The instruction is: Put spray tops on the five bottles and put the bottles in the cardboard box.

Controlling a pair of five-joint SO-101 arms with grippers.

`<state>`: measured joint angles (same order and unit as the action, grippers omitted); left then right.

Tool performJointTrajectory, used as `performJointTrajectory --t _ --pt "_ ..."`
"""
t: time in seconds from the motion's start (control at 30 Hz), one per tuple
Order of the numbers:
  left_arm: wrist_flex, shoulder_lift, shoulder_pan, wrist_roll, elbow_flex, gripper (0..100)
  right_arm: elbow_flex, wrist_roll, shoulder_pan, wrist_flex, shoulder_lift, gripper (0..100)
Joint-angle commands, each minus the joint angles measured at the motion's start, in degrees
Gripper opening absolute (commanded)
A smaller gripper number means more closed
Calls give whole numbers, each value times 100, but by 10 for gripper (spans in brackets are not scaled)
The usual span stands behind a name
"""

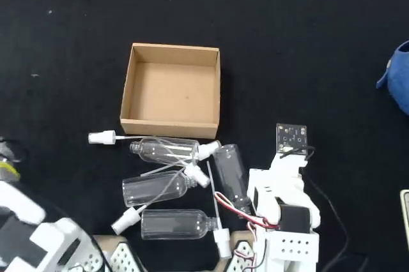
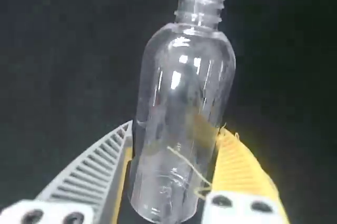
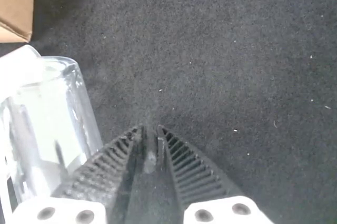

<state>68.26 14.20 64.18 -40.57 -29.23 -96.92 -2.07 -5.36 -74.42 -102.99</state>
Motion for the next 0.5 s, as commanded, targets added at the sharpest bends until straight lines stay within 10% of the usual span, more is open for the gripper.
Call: performJointTrajectory --t 0.0,0.23,0.47 --pt "-712 -193 242 308 -514 70 48 -18 -35 -35 -558 11" --pt "-923 -519 207 308 -303 263 48 -26 -35 -35 -558 11" --pt "-264 -554 -92 -466 549 248 48 -26 -35 -35 -558 11"
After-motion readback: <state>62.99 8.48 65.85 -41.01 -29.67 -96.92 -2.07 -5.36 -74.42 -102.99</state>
